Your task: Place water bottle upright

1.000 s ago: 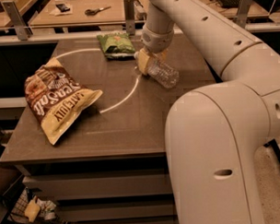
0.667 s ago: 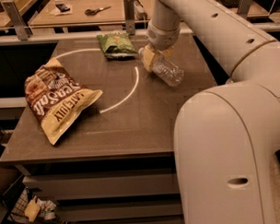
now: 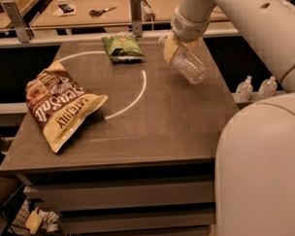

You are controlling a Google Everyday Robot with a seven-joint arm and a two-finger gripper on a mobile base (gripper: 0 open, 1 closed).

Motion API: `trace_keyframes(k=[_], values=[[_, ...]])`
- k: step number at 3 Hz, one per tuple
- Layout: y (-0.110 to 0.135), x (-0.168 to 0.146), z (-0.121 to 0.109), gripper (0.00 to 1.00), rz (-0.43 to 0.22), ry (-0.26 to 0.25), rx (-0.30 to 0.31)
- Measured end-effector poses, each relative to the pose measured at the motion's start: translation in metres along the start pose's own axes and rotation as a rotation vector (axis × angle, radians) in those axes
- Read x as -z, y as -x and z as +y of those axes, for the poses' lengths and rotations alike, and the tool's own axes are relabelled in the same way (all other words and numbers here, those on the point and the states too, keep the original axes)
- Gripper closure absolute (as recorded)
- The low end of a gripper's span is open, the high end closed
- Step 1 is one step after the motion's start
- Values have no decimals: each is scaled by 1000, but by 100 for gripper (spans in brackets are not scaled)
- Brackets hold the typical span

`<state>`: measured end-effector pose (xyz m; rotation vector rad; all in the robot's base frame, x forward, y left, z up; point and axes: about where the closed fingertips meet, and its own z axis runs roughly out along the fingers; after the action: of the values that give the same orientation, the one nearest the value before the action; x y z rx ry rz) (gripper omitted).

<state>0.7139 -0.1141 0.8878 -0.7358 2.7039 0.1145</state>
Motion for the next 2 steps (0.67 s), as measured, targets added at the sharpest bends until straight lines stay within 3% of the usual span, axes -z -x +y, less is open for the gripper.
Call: trace_keyframes(k=[2], values=[[3, 55, -15, 100, -186, -39, 35]])
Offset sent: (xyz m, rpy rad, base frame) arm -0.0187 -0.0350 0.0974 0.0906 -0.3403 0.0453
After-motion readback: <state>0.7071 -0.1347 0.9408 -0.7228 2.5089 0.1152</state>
